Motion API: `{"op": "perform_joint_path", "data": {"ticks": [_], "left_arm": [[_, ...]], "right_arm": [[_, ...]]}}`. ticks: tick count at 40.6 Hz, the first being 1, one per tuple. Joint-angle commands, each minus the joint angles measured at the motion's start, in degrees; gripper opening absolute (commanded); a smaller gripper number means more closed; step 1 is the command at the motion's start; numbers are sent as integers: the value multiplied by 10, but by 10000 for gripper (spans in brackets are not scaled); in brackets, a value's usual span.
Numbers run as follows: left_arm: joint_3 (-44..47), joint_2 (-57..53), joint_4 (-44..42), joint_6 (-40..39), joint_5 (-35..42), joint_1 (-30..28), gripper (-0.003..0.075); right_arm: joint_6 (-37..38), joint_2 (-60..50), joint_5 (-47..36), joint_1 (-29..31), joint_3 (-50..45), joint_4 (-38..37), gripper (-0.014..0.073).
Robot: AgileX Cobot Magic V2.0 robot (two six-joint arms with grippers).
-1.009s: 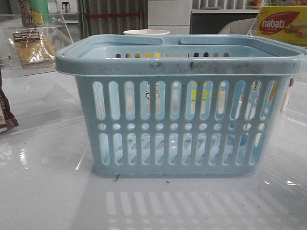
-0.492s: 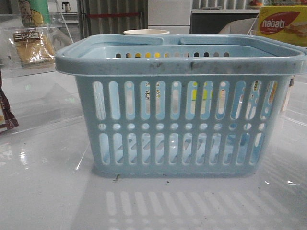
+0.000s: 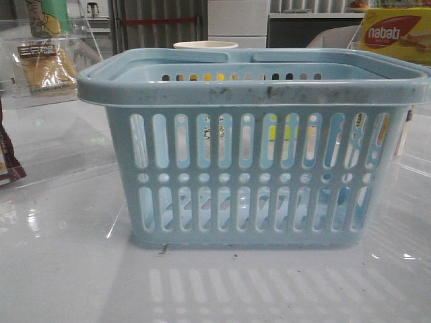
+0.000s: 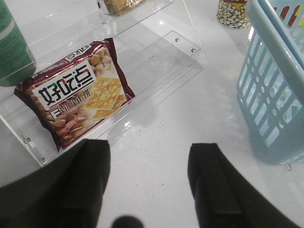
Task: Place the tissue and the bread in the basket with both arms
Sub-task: 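Reach the right gripper to the shelf and grasp the black-and-white box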
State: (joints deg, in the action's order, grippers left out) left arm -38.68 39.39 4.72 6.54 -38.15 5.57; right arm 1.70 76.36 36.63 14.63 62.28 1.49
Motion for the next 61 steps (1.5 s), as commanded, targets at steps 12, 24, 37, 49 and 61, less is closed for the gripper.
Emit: {"op": "perform_joint_path", "data": {"ticks": [12,24,37,49,61], "left_arm": [[-16,2,5,-2,44,4,435],[-16,2,5,-2,44,4,435],[-16,2,5,-2,44,4,435],[-16,2,5,-2,44,4,435],[-16,2,5,-2,44,4,435]], "right_arm": [[2,168,-37,3,177,47,612],[2,249,-79,3,229,51,612],[2,280,-159,3,233,51,612],[2,280,-157,3,233,68,300],[1,249,-118,-7,233,139,181]]}}
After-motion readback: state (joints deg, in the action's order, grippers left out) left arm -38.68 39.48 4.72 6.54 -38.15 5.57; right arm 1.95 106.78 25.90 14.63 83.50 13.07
